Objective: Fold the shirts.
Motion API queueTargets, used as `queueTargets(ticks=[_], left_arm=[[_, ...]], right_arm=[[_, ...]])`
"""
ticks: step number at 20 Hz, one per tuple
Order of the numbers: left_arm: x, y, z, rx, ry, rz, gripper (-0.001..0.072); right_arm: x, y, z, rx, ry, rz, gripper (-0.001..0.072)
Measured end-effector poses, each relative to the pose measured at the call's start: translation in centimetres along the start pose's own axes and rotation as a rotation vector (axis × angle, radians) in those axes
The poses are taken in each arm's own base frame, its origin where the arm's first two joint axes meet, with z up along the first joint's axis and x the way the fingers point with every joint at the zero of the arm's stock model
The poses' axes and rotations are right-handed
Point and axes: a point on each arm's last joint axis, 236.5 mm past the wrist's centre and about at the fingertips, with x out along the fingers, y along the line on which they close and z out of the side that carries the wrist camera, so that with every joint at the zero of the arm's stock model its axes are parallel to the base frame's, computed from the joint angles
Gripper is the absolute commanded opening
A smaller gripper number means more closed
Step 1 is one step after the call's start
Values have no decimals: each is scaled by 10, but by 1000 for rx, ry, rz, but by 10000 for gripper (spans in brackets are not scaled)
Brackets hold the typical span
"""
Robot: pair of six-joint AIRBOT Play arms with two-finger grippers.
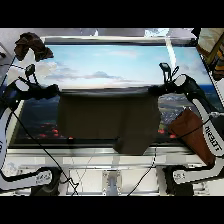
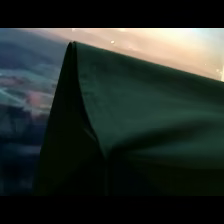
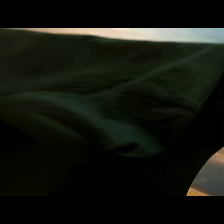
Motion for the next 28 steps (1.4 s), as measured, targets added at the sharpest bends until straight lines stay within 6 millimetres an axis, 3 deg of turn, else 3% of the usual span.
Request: queueTargets(ticks=[5,8,9,10,11,15,18,20,22,25,28], left_arm=[[3,15,-26,11,94,56,18],[6,18,-35,7,125,63,44],[7,18,-36,3,129,62,317],[7,18,-36,0,129,60,709],[8,17,-35,-4,126,58,708],[7,12,-26,-24,95,41,704],[-11,2,-3,-15,25,24,695],[-37,-7,14,25,-46,19,696],[-70,-10,19,84,-91,43,695],[-108,4,-11,142,-84,134,695],[-121,31,-75,91,-35,229,695]], right_arm=[[15,2,-50,48,136,16,21],[19,2,-65,71,172,18,50],[19,2,-66,78,175,18,132],[19,2,-68,83,182,17,255],[18,3,-70,88,184,19,301],[-4,10,-58,84,137,20,300],[-47,16,-37,39,40,-17,301],[-86,14,-28,12,-28,-80,301],[-124,10,-28,4,-74,-153,301],[-158,9,-61,30,-69,-217,336],[-155,14,-127,126,-5,-222,343]])
